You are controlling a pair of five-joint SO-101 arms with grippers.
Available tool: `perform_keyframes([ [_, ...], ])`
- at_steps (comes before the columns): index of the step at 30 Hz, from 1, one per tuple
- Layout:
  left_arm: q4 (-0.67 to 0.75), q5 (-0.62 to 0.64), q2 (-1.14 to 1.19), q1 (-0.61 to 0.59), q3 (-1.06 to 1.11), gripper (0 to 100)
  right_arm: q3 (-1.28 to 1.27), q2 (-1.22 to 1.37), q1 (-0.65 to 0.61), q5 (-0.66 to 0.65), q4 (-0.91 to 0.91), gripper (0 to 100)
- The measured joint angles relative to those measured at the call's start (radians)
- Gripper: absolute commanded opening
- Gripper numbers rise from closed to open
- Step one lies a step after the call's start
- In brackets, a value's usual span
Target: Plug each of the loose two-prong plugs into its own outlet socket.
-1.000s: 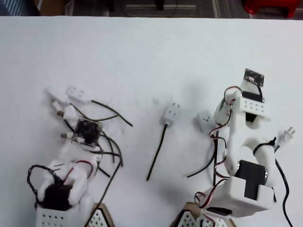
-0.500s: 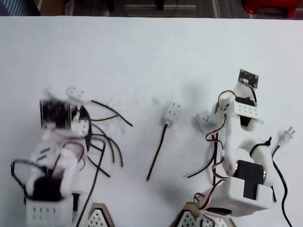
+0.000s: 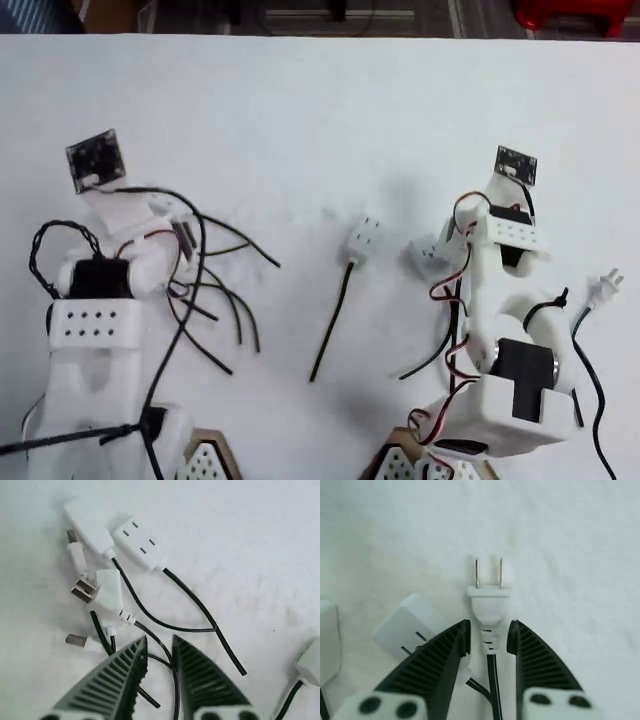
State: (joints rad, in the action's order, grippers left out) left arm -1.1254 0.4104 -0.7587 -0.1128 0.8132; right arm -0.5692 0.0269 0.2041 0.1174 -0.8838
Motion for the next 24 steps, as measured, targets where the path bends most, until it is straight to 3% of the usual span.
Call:
perform_keyframes([
  [2,-0.061,0.069,0.008,0.0,-0.02,37,0.0,0.0,0.0,0.0,0.0,13.1],
  [6,-0.08,0.204,0.009,-0.002,-0.011,36,0.0,0.0,0.0,0.0,0.0,13.1],
  [15,0.068,0.224,0.012,-0.066,0.092,36,-0.025,0.0,-0.023,0.0,0.04,13.1],
  [20,0.083,0.224,0.012,-0.157,0.092,36,-0.025,0.0,-0.025,0.0,0.04,13.1],
  [24,0.089,0.198,0.014,-0.161,0.109,35,-0.031,0.0,-0.026,0.0,0.04,13.1],
])
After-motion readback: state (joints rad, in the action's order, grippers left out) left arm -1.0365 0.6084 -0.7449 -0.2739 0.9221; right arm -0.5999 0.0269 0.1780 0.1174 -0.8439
